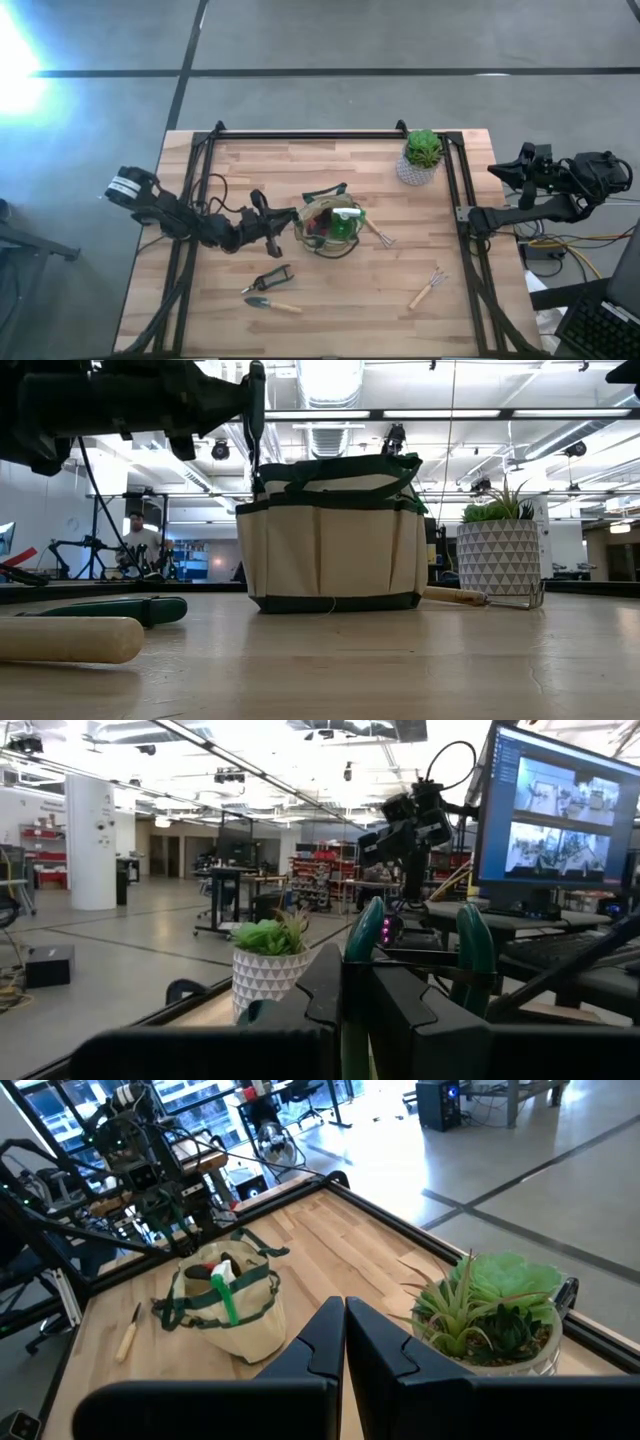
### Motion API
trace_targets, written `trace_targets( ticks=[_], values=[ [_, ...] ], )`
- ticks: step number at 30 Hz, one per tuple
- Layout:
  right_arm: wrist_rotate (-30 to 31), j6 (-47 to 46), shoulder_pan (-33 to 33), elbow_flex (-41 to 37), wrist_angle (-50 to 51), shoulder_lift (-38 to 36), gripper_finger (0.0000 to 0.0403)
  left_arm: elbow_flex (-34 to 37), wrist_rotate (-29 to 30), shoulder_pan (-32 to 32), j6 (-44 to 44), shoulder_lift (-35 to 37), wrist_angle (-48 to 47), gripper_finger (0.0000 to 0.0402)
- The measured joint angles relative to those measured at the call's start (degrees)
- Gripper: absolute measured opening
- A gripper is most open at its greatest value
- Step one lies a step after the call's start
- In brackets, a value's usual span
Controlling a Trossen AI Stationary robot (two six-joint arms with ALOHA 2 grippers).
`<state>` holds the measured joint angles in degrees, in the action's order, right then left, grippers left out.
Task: Pick & Place Garden tools in Gardening bag
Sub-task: Put the left green fruit pruner into the light brown gardening bag
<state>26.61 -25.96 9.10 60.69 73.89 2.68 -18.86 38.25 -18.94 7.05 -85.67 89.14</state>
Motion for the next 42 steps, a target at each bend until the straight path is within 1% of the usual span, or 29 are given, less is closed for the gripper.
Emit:
trace_targets(
  ticks=[16, 21, 26, 30, 35, 39, 42],
  values=[
    [0.0, 0.0, 0.0, 0.0, 0.0, 0.0, 0.0008, 1.2, 0.0, -0.5, 2.2, -2.0, -0.1, 0.0025],
    [0.0, 0.0, 0.0, 0.0, 0.0, 0.0, 0.0008, 1.3, -0.1, -0.5, 3.8, -1.7, -0.1, 0.0025],
    [0.0, 0.0, 0.0, 0.0, 0.0, 0.0, 0.0008, 1.3, -5.0, -0.5, 3.8, -1.0, 0.0, 0.0025],
    [0.0, 0.0, 0.0, 0.0, 0.0, 0.0, 0.0008, 1.3, -6.7, -0.5, 3.8, -0.8, 0.0, 0.0025],
    [0.0, 0.0, 0.0, 0.0, 0.0, 0.0, 0.0008, 1.2, -11.9, -0.5, 3.3, -0.4, 0.0, 0.0025],
    [0.0, 0.0, 0.0, 0.0, 0.0, 0.0, 0.0008, 1.3, -14.2, -0.5, 3.4, -0.2, 0.0, 0.0025],
    [0.0, 0.0, 0.0, 0.0, 0.0, 0.0, 0.0008, 1.3, -14.1, -0.4, 3.6, -0.2, -0.1, 0.0025]
  ],
)
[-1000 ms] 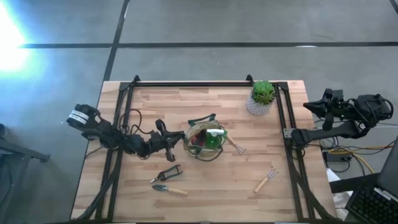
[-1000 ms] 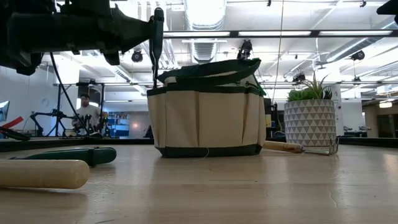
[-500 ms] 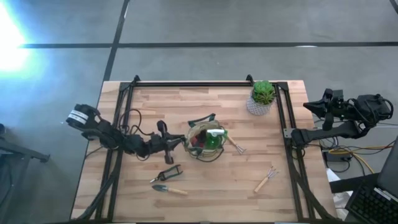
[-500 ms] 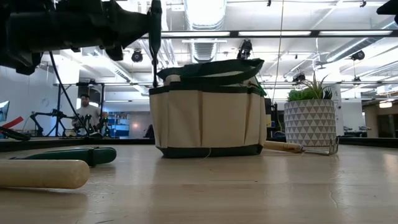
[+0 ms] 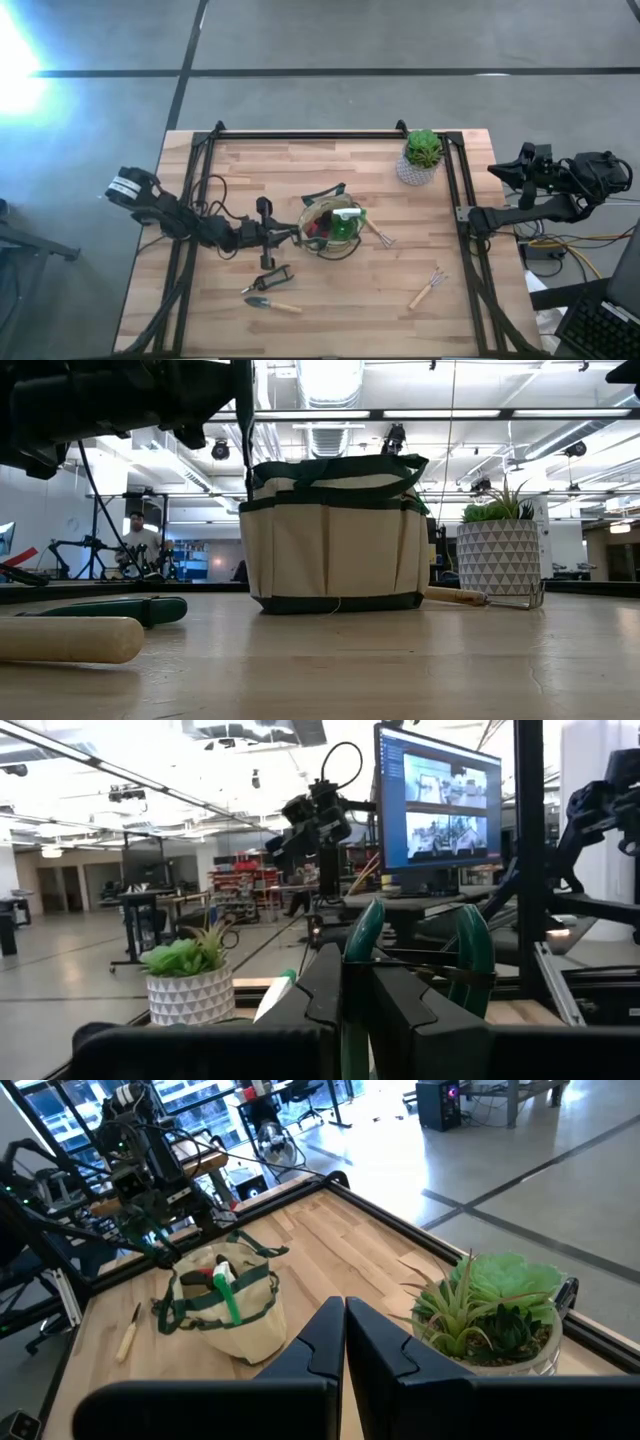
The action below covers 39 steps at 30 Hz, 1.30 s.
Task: Pick & Place Garden tools in Gardening bag
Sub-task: Put the left green fruit pruner into the light brown gardening bag
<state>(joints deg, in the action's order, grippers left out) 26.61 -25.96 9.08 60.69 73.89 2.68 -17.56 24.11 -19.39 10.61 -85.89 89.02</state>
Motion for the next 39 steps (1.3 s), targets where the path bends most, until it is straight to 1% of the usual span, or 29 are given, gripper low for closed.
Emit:
trace_targets(
  ticks=[6, 12, 16, 20, 23, 28, 33, 39],
  values=[
    [0.0, 0.0, 0.0, 0.0, 0.0, 0.0, 0.0008, 0.0, 4.0, 0.4, 0.1, -0.1, -1.5, 0.0025],
    [0.0, 0.0, 0.0, 0.0, 0.0, 0.0, 0.0008, 0.0, 4.1, 0.8, 0.0, -0.1, -1.6, 0.0025],
    [0.0, 0.0, 0.0, 0.0, 0.0, 0.0, 0.0008, 0.0, 5.2, 1.1, -0.2, -0.5, -1.8, 0.0025],
    [0.0, 0.0, 0.0, 0.0, 0.0, 0.0, 0.0008, -0.1, 6.1, 2.2, -2.7, -3.1, -2.0, 0.0025],
    [0.0, 0.0, 0.0, 0.0, 0.0, 0.0, 0.0008, -0.5, 6.1, 2.9, -4.1, -6.3, -0.3, 0.0025],
    [0.0, 0.0, 0.0, 0.0, 0.0, 0.0, 0.0008, -3.1, 6.1, 3.5, -5.3, -10.2, 0.0, 0.0025],
    [0.0, 0.0, 0.0, 0.0, 0.0, 0.0, 0.0008, -6.3, 6.1, 3.5, -4.5, -12.8, 0.1, 0.0025],
    [0.0, 0.0, 0.0, 0.0, 0.0, 0.0, 0.0008, -8.9, 11.7, 3.5, -2.3, -13.2, 0.1, 0.0025]
  ],
)
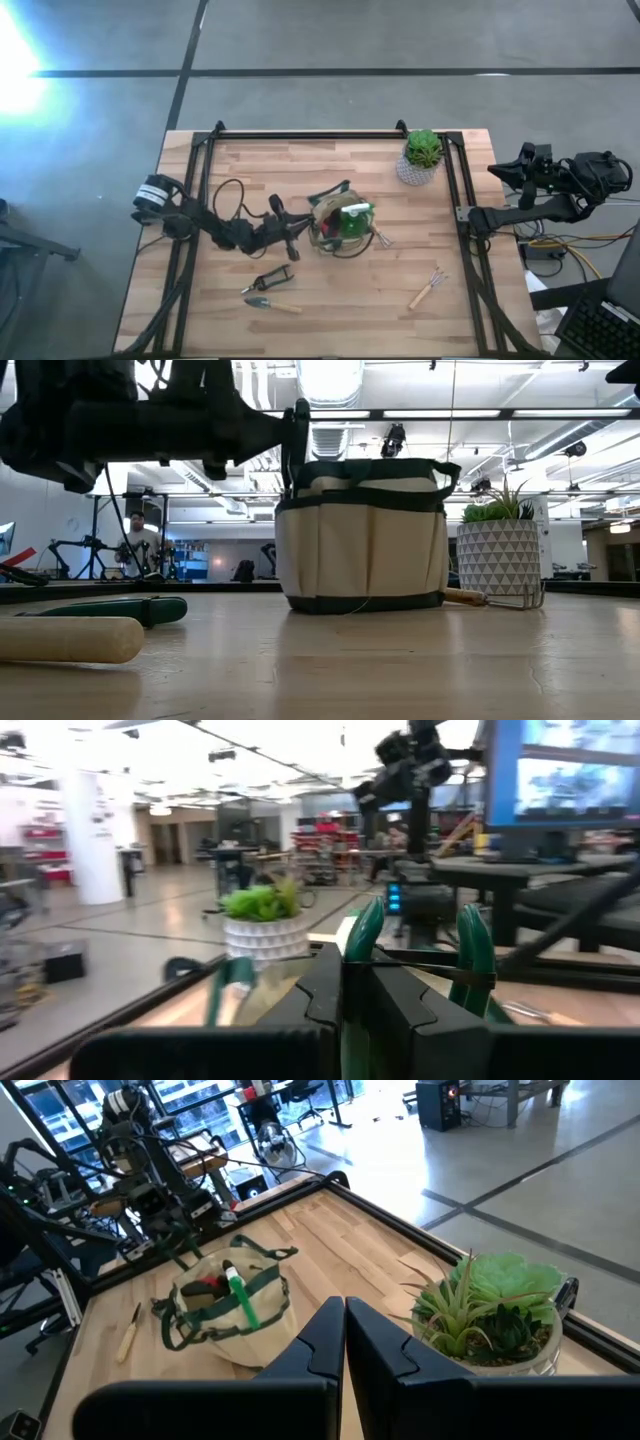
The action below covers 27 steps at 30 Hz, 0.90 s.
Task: Pick & Place Garden tools in Gardening bag
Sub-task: Put the left green fruit pruner into the light brown gardening bag
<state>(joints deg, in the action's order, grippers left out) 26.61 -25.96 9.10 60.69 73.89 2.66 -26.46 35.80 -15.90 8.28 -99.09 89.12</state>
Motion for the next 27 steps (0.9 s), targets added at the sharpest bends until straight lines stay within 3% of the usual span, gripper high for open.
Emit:
trace_targets(
  ticks=[5, 10, 16, 27],
  values=[
    [0.0, 0.0, 0.0, 0.0, 0.0, 0.0, 0.0008, 0.2, 3.8, 0.0, 1.0, 0.0, -0.6, 0.0025],
    [0.0, 0.0, 0.0, 0.0, 0.0, 0.0, 0.0008, 0.2, 3.9, 0.0, 0.7, 0.0, -1.9, 0.0025],
    [0.0, 0.0, 0.0, 0.0, 0.0, 0.0, 0.0008, 0.4, -2.9, 0.0, -2.4, 0.0, -1.4, 0.0025],
    [0.0, 0.0, 0.0, 0.0, 0.0, 0.0, 0.0008, 0.4, -4.8, 0.0, -3.4, -1.1, 0.1, 0.0025]
  ],
)
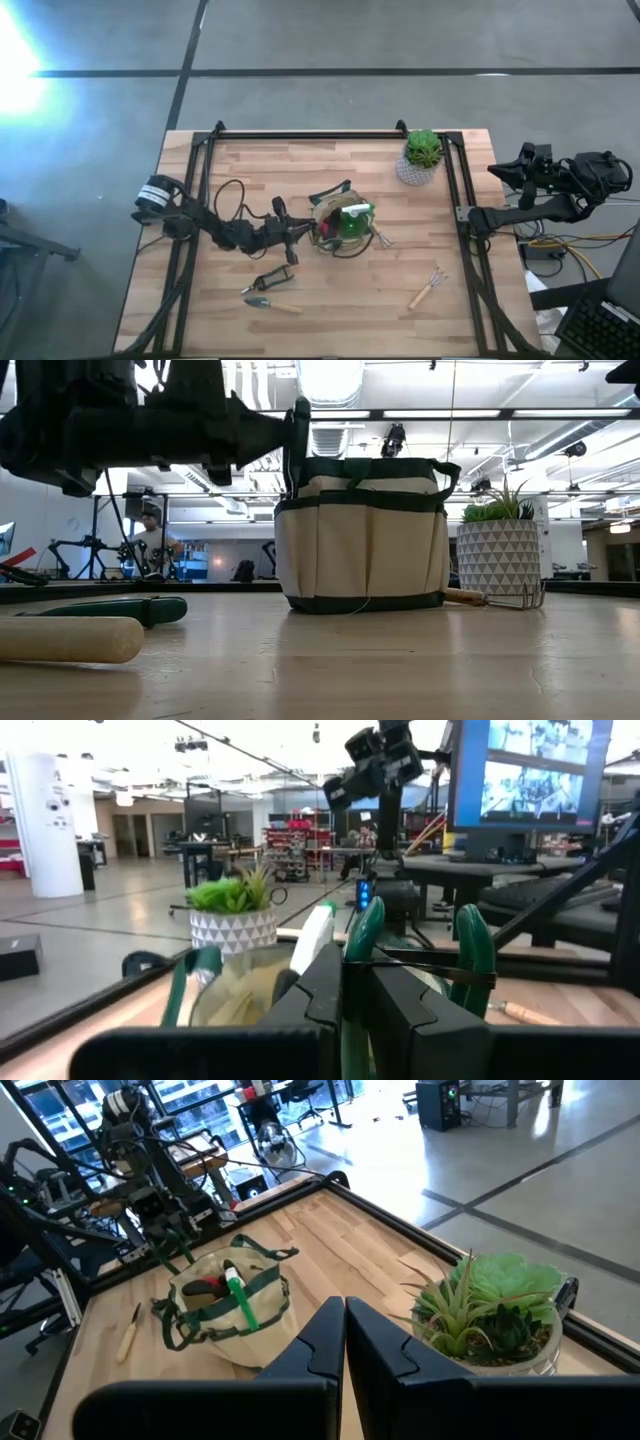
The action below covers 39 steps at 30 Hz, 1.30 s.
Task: Pick & Place Garden tools in Gardening bag
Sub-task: Put the left green fruit pruner into the light brown gardening bag
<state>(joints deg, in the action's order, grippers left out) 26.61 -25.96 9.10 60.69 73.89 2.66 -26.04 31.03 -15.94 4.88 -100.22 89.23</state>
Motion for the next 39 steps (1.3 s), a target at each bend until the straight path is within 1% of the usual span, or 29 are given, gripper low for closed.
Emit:
trace_targets(
  ticks=[6, 15, 23, 30, 39],
  values=[
    [0.0, 0.0, 0.0, 0.0, 0.0, 0.0, 0.0008, -0.9, 0.2, 0.1, -2.3, -4.0, 0.0, 0.0025],
    [0.0, 0.0, 0.0, 0.0, 0.0, 0.0, 0.0008, -2.1, 0.5, 0.1, -2.5, -6.7, 0.6, 0.0025],
    [0.0, 0.0, 0.0, 0.0, 0.0, 0.0, 0.0008, -2.1, 1.5, 0.1, -2.8, -6.9, 0.6, 0.0025],
    [0.0, 0.0, 0.0, 0.0, 0.0, 0.0, 0.0008, -3.9, 1.9, 0.1, -2.4, -6.9, -0.5, 0.0025],
    [0.0, 0.0, 0.0, 0.0, 0.0, 0.0, 0.0008, -2.8, 3.0, 0.2, -3.7, -7.1, -0.9, 0.0028]
  ],
)
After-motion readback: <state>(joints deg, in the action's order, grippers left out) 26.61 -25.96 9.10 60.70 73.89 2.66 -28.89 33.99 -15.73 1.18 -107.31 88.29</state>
